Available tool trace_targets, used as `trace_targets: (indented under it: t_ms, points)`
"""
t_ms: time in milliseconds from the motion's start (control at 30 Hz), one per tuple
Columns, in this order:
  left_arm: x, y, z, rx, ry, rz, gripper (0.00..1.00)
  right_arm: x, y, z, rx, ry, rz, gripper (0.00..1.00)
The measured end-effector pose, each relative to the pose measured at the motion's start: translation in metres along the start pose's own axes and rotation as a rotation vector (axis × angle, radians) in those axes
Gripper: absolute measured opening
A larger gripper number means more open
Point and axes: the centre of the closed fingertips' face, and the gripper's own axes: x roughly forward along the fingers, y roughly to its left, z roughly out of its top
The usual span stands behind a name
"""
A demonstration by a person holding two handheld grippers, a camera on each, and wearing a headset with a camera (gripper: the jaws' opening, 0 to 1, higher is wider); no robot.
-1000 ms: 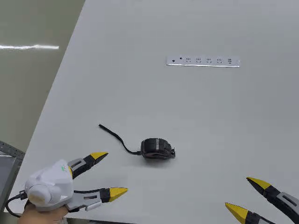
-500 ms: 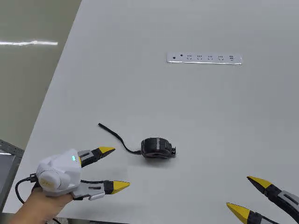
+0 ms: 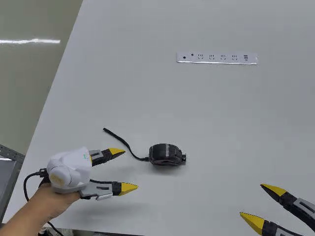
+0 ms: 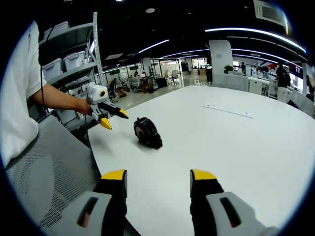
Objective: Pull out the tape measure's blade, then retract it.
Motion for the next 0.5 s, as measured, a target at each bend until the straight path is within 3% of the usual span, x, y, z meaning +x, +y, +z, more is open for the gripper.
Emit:
trace_targets:
  t_ms: [500]
  points:
    - [0.016, 0.006, -0.008, 0.034, 0.051, -0.043, 0.55, 0.011, -0.003, -0.002, -0.01, 0.016, 0.041, 0.5]
